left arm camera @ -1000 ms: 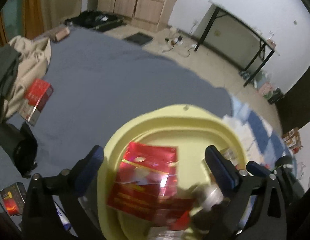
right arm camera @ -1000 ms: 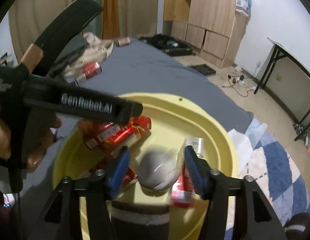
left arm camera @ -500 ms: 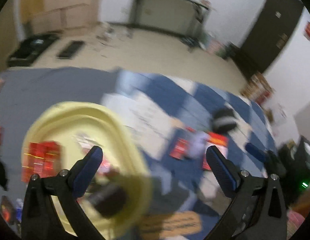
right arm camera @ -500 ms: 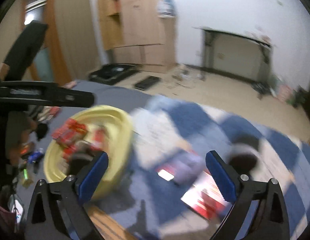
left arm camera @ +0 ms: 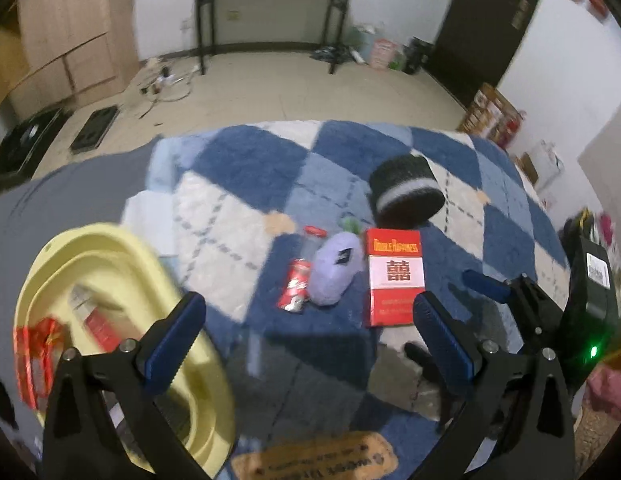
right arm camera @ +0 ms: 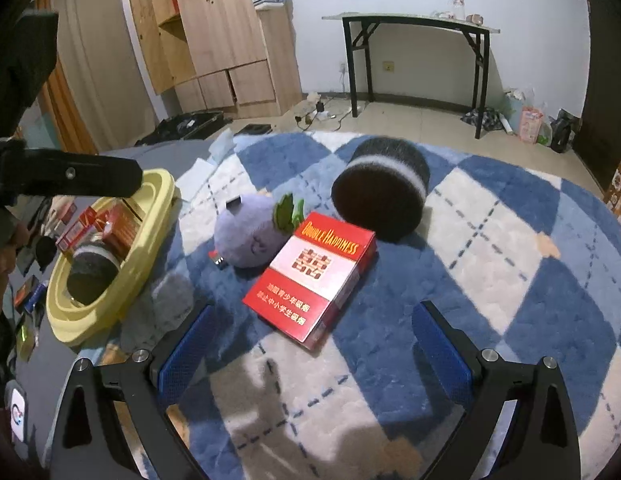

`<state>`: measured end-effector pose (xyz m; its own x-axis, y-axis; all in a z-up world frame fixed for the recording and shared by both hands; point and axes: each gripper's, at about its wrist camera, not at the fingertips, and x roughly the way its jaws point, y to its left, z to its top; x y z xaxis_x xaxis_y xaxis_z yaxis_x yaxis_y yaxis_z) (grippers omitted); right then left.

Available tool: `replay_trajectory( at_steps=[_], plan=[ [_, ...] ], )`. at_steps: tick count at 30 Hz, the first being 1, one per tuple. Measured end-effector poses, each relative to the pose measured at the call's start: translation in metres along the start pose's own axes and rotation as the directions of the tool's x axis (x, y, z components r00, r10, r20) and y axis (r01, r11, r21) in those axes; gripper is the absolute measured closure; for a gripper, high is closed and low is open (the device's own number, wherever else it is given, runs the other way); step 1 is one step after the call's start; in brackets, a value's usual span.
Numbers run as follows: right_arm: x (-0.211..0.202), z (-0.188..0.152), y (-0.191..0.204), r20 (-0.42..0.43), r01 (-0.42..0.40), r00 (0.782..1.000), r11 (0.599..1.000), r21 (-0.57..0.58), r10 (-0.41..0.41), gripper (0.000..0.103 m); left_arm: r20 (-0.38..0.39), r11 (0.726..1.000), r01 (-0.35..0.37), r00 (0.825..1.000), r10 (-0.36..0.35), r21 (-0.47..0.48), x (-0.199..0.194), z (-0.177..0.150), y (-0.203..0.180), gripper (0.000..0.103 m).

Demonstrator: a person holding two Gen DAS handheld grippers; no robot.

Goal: Organize rigid objects
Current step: 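Grasp lavender plush with left tool while right tool grasps Double Happiness box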

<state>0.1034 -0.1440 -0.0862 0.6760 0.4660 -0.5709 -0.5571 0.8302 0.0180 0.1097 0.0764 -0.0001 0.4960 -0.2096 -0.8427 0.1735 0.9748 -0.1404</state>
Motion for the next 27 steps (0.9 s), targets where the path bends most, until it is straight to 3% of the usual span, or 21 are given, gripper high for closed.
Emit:
replay_trajectory(
  at_steps=[2,4,8,12,13,15,21,27],
  plan=[
    [0.015,-0.001,0.006,-0.001,0.007,1.000,1.000,-0.007,-0.007,0.003,-0.033,1.000,-0.002,0.999,0.002,0.002,0.020,0.004,-0.004,0.008],
    [0.027,-0.004,0.010,-0.008,0.013,1.000,1.000,0.001,-0.013,0.003,-0.067,1.000,-0.004,0.998,0.006,0.023,0.037,0.008,-0.008,0.028],
    [0.050,-0.003,0.012,-0.024,0.027,0.999,1.000,0.014,-0.027,0.012,-0.094,0.998,0.026,0.995,-0.021,0.056,0.062,0.009,-0.013,0.034],
    [0.065,0.003,0.007,0.003,0.045,0.999,0.999,0.026,-0.045,0.012,-0.094,0.997,0.019,0.996,-0.012,0.073,0.074,0.009,-0.015,0.063],
    [0.069,0.003,0.006,0.001,0.047,0.999,0.998,0.034,-0.047,0.014,-0.099,0.998,0.031,0.995,-0.024,0.062,0.076,0.009,-0.014,0.065],
    [0.073,0.004,0.005,0.014,0.049,0.999,0.998,0.038,-0.049,0.029,-0.090,0.998,0.042,0.995,-0.037,0.052,0.076,0.009,-0.012,0.067],
    [0.067,0.001,-0.004,0.034,0.033,0.999,0.997,0.066,-0.035,0.039,-0.069,0.998,0.046,0.997,-0.043,0.043,0.060,0.012,-0.012,0.068],
    [0.046,-0.009,-0.007,0.020,0.057,0.998,0.996,0.061,-0.058,0.040,-0.012,0.999,0.048,0.999,-0.048,0.013,0.021,0.018,-0.008,0.068]
  ],
)
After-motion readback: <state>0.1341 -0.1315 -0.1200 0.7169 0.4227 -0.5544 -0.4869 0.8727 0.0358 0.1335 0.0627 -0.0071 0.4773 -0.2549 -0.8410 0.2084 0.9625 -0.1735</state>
